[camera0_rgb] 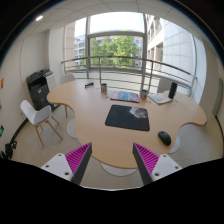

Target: Arrange mouse

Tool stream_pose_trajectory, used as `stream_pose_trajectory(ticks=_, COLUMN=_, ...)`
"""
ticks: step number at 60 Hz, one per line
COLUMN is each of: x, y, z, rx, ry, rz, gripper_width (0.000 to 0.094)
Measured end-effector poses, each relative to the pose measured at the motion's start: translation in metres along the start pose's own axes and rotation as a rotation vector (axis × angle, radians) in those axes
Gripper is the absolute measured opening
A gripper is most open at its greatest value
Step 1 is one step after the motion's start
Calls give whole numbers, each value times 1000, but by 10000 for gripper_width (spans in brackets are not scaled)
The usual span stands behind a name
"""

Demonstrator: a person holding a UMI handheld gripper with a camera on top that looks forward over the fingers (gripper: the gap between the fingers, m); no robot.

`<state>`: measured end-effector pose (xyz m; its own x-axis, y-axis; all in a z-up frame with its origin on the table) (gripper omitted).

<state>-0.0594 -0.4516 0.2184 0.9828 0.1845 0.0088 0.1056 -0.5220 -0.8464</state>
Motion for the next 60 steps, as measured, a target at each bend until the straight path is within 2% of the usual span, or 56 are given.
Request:
stream_pose_trajectory(ticks=8, x=28, y=32, z=5, rx=-64, ry=48, rz=36, gripper_width=831)
stream_pose_trajectory(ticks=14, x=81, y=65, z=24, rx=-102, ry=105, rz=45, gripper_width=832)
stream_pose_trajectory(ticks=23, x=179, y=98, z=68, rx=-103, ry=218, rz=30, gripper_width=837)
stream_pose_trajectory(ticks=30, x=252, y=104, z=118, rx=-90, ry=285, rz=9, gripper_width=838)
stream_pose_trajectory(ticks=39, x=315, y=105, z=183, rx=-84, ry=321, rz=-3, gripper_width=837)
stream_pose_trajectory(ticks=47, x=336, y=110, z=225, rx=-115, ry=279, rz=14, gripper_width=839)
stream_pose_trajectory(ticks=52, x=342, y=101, z=245, rx=-92, ry=243, rz=24, gripper_width=825)
stream_pose_trajectory(ticks=56, x=348, y=94, z=256, rx=-80, ry=226, rz=22, gripper_width=746)
stream_pose_trajectory(ticks=60, x=348, y=92, z=271, rx=-73, ry=201, rz=43, gripper_width=533)
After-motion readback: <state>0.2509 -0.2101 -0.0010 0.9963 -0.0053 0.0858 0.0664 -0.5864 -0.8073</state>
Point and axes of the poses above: the point between the fingertips, and its own axes, seen from behind it with the camera up: x to the right, y down, z forward, the way the camera looks, the point moved 2 cm from there along -z, backward, against the way the camera looks, and after that the axes turned 5 degrees about x, right-handed, at the moved point
